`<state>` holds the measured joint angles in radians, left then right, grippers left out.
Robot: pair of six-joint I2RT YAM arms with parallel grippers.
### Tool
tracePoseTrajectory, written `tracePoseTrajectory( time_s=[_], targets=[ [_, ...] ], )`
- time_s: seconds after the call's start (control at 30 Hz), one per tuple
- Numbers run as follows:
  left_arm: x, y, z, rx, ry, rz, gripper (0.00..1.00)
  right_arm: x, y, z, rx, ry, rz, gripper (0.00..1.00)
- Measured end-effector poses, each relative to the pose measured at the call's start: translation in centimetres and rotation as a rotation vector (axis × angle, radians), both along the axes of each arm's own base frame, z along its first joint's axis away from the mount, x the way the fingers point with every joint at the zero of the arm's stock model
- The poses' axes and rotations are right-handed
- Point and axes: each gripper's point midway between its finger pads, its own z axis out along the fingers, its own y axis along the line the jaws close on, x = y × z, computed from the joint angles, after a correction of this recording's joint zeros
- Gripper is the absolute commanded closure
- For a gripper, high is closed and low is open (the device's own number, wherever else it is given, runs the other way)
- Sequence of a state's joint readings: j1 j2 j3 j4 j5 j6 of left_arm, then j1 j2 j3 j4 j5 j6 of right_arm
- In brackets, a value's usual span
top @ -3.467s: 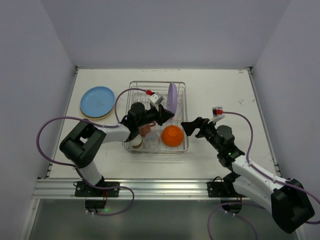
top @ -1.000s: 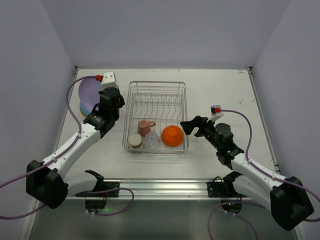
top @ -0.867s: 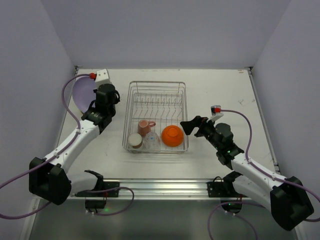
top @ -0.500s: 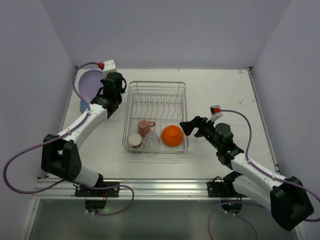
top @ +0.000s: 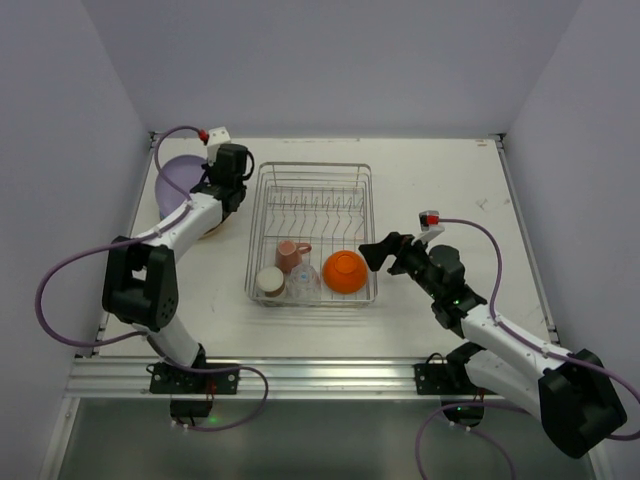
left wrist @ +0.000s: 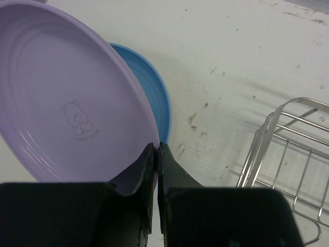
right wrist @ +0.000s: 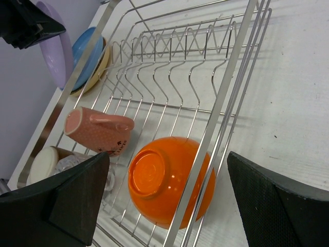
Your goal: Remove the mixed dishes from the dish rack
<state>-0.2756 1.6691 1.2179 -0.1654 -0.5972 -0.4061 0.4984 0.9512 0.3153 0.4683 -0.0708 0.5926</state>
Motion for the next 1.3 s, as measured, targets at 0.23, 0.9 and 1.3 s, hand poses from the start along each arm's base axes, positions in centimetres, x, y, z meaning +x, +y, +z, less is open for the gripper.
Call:
tracePoseTrajectory(
  time_s=[0.23, 0.9, 1.3],
  targets=[
    [0.0, 0.9, -1.8, 0.013, 0.048, 0.025, 1.0, 0.0, 0.0, 0.0, 0.0, 0.0, 0.0, 0.01],
    [0.5, 1.9, -3.3, 0.015, 0.097, 0.044, 0.71, 0.0, 0.0, 0.0, -0.001, 0.0, 0.0, 0.01],
    [0.5, 1.7, -3.5, -0.013, 0.1, 0.039, 0.71, 0.0, 0.0, 0.0, -0.001, -0.001, 0.0, 0.01]
  ],
)
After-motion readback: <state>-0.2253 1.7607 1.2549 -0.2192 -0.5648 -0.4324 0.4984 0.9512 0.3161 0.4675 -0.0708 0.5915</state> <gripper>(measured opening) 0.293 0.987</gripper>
